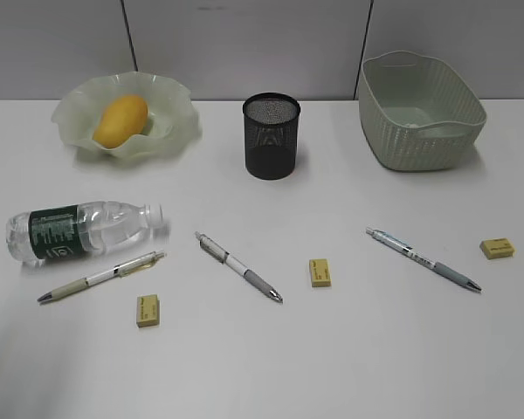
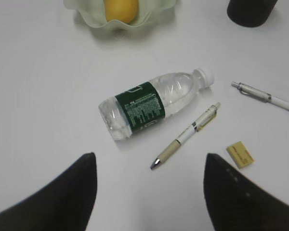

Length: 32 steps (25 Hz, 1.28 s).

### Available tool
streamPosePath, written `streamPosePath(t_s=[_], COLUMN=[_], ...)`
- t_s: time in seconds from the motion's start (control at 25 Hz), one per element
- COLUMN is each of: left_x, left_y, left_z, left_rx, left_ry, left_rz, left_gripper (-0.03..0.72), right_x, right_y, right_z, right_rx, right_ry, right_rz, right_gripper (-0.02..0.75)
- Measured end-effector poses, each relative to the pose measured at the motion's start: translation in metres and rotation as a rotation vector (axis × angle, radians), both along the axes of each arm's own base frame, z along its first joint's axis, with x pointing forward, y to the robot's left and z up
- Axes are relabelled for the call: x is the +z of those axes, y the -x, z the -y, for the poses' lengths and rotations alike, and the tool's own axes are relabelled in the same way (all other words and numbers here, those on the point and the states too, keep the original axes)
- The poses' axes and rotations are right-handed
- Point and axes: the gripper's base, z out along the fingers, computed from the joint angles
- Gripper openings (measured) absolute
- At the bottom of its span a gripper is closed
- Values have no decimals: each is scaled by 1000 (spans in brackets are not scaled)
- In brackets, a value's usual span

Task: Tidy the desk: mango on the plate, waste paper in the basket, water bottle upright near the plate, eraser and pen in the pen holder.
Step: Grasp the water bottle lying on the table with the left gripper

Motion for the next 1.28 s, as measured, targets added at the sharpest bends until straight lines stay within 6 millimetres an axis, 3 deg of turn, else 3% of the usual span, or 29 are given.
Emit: streamPosePath(t_s=[0.64, 0.88, 1.08, 1.28], left_x=[9, 10, -4, -24], left_y=[-114, -142, -160, -177], left_z=[14, 41, 64, 71], left_rx=[-180, -297, -385, -431], left_ry=[-201, -306, -387, -432], left_rz=[-246, -268, -334, -402], left_gripper=[561, 582, 582, 582], right_x=[0, 0, 0, 0], right_y=[1, 1, 1, 1], right_z=[0, 0, 0, 0], right_rx=[-1, -1, -1, -1], right_ry=[3, 3, 3, 4], right_rz=[6, 6, 6, 6], right_gripper=[549, 549, 549, 549])
